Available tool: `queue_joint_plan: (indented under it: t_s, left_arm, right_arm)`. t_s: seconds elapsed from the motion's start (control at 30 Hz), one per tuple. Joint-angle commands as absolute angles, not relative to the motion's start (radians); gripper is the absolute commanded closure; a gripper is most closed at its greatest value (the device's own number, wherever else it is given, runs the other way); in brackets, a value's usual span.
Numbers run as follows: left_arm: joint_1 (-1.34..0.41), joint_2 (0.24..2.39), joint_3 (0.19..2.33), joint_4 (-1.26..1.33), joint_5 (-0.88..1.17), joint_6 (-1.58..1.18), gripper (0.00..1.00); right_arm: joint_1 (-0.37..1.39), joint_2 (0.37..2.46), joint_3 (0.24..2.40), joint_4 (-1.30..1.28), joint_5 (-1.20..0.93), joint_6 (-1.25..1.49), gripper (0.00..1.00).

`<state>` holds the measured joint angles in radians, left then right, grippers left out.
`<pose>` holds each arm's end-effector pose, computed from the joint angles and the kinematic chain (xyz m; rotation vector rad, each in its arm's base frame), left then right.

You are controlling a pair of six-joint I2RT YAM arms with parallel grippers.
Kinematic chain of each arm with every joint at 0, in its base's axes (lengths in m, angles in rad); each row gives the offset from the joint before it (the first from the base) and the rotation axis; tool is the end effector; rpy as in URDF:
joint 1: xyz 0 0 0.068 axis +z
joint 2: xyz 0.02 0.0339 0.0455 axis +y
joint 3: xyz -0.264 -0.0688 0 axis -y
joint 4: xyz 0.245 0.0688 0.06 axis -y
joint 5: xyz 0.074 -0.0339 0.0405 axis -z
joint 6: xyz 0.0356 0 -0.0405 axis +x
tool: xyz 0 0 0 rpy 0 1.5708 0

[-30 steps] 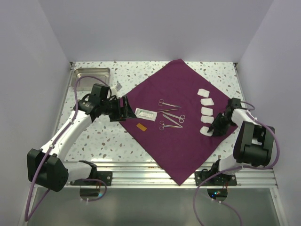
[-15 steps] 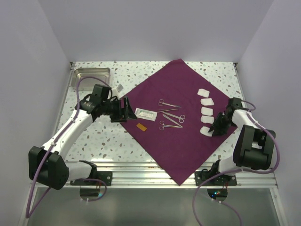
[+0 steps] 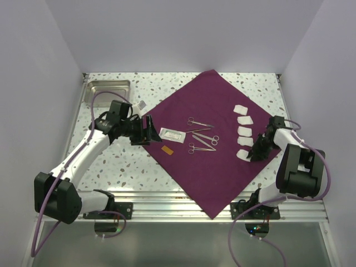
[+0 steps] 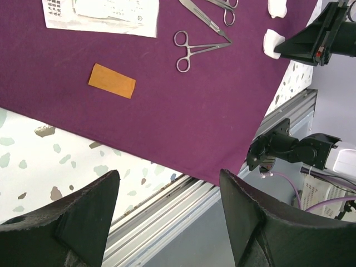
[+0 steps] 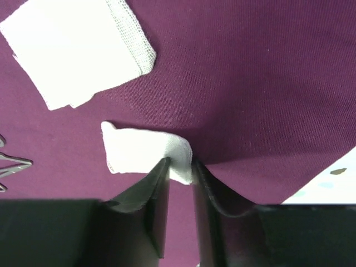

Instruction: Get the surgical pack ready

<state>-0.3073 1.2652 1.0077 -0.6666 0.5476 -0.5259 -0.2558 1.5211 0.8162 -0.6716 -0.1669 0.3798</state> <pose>0.2381 -0.0950 0.2776 -0.0401 2.5963 -1.0145 0.2467 -0.0584 0.1571 0.8980 2.8067 0.2638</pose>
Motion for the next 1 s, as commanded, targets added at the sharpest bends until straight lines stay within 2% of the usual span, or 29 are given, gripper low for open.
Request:
queue_joint_plan:
  t_s: [0.0,0.23,0.33,0.53,0.73,0.9,0.97]
  left_arm:
    - [-0.293,1.256,1.000,-0.638,0.572,-0.491,0.24]
    - [-0.282,1.244,0.979,-0.632,0.581,-0.497,0.24]
    - [-0.281,1.223,0.957,-0.624,0.569,-0.489,0.24]
    - [-0.278,1.196,0.832,-0.545,0.584,-0.486,0.24]
    - [-0.276,1.215,0.825,-0.551,0.575,-0.440,0.24]
    - [-0.276,1.238,0.831,-0.561,0.574,-0.410,0.24]
    - [-0.276,1.242,0.830,-0.561,0.575,-0.407,0.24]
  right_arm:
    - [-0.256,1.528,0.851,-0.667,-0.155,0.364,0.76]
    - [-0.256,1.490,0.865,-0.687,-0.155,0.368,1.00]
    - [-0.256,1.462,0.874,-0.683,-0.172,0.383,1.00]
    - [-0.252,1.399,0.942,-0.663,-0.351,0.336,1.00]
    - [-0.250,1.381,0.977,-0.723,-0.406,0.295,1.00]
    - [-0.252,1.463,1.051,-0.736,-0.505,0.250,1.00]
    - [-0.249,1.494,1.098,-0.765,-0.480,0.195,1.00]
